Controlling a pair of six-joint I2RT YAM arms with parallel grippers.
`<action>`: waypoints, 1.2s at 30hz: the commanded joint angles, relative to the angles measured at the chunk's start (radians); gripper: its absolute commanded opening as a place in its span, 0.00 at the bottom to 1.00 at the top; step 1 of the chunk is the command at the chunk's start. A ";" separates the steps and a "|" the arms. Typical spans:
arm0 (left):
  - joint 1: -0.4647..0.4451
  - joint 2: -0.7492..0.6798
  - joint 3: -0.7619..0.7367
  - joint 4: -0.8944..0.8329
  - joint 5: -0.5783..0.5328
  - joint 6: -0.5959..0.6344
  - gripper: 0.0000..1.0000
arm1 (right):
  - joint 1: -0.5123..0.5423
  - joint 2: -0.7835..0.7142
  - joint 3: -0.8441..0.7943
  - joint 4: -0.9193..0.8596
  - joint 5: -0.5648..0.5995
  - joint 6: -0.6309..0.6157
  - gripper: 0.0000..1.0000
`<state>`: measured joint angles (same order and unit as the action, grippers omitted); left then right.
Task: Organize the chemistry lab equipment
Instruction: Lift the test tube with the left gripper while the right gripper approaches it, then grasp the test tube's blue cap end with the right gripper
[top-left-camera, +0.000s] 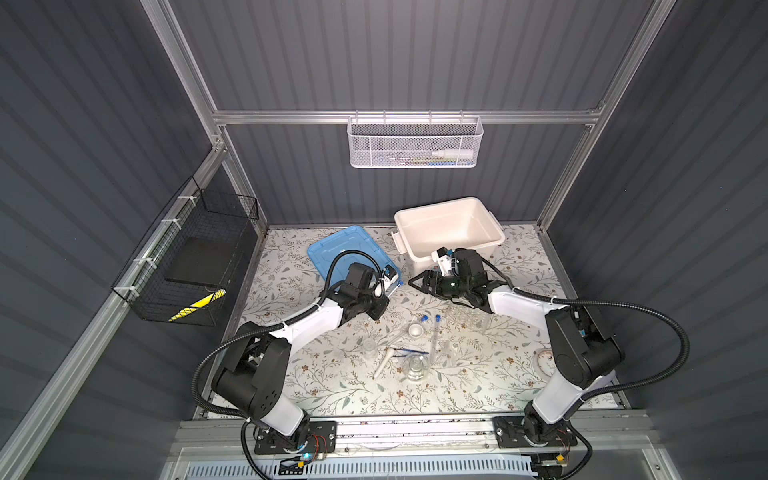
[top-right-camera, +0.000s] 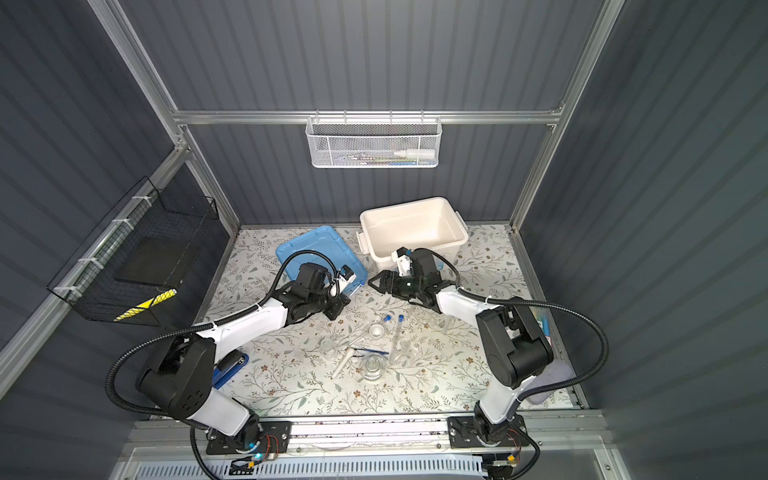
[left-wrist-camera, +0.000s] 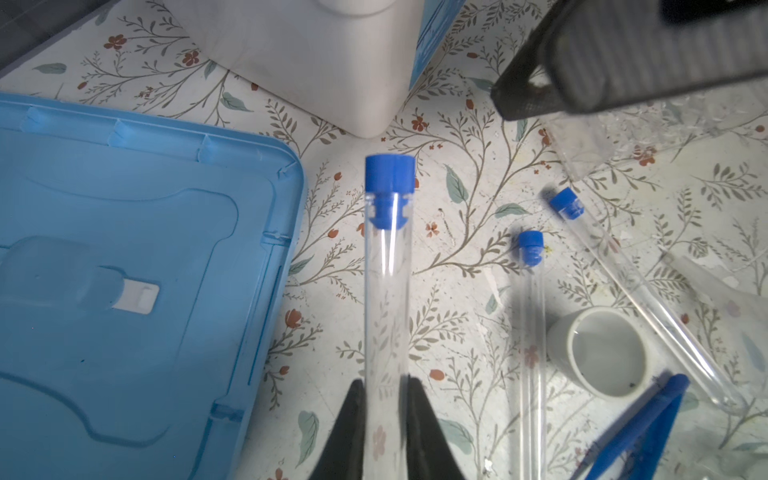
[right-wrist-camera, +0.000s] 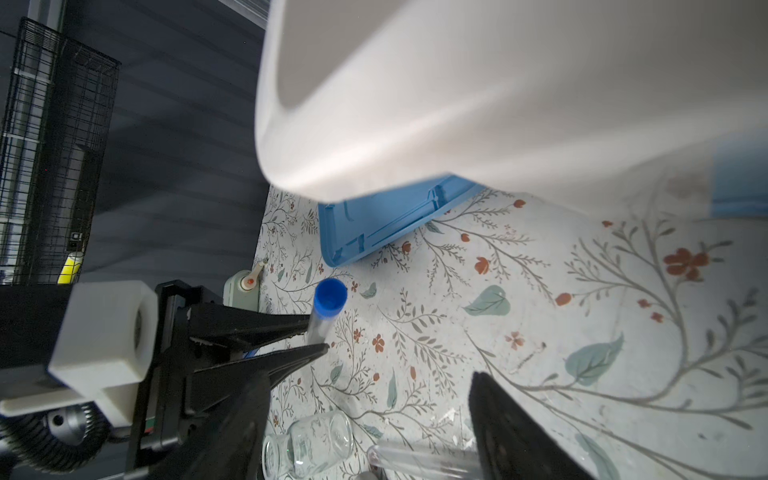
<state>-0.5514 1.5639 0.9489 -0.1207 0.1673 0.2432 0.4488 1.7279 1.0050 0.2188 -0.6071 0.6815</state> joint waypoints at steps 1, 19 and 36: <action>-0.010 -0.024 -0.010 0.019 0.037 0.029 0.18 | 0.006 0.030 0.035 -0.004 -0.022 0.042 0.74; -0.025 -0.008 -0.006 0.029 0.037 0.051 0.20 | 0.036 0.103 0.097 -0.027 -0.086 0.067 0.53; -0.036 -0.007 -0.011 0.033 0.031 0.061 0.19 | 0.047 0.135 0.121 -0.070 -0.142 0.045 0.43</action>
<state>-0.5812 1.5635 0.9478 -0.0879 0.1951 0.2821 0.4862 1.8244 1.1175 0.2317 -0.7265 0.7200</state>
